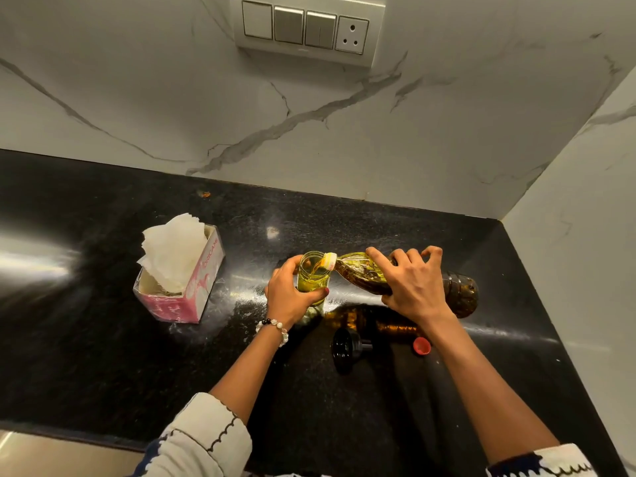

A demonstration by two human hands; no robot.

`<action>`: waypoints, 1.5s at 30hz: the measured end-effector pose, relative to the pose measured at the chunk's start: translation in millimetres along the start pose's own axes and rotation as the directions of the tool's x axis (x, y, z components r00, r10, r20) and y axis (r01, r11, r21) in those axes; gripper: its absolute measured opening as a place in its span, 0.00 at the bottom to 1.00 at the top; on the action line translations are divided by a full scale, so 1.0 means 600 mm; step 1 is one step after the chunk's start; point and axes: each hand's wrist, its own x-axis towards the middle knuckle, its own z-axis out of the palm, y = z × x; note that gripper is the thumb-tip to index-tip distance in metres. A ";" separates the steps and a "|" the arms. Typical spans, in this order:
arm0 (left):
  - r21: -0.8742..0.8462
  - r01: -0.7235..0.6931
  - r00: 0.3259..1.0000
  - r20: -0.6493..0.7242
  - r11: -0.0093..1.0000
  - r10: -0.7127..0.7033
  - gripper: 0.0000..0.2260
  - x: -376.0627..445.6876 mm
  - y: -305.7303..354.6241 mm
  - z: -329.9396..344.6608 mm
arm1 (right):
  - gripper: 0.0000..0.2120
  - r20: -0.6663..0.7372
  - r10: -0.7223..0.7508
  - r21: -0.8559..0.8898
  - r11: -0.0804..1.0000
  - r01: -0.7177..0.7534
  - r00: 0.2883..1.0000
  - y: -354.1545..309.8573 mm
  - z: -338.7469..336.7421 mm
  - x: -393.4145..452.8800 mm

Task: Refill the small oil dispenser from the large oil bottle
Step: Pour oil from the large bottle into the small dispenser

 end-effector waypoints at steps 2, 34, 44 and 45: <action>-0.002 -0.003 1.000 0.002 1.000 0.003 0.33 -0.001 0.002 -0.001 | 0.46 0.006 0.005 -0.002 1.000 -0.005 1.000 0.002 -0.002 0.001; 0.019 0.012 1.000 0.012 1.000 -0.012 0.38 0.001 -0.003 0.000 | 0.46 0.048 0.022 0.025 0.999 -0.023 0.999 0.002 0.005 -0.006; 0.021 0.020 1.000 0.008 1.000 -0.020 0.35 0.003 -0.004 0.002 | 0.47 0.042 0.015 0.030 0.999 -0.016 0.999 0.003 0.004 -0.005; 0.019 0.019 1.000 0.008 1.000 -0.019 0.34 0.004 -0.004 0.002 | 0.47 0.043 0.015 0.030 0.999 -0.016 0.999 0.003 0.004 -0.005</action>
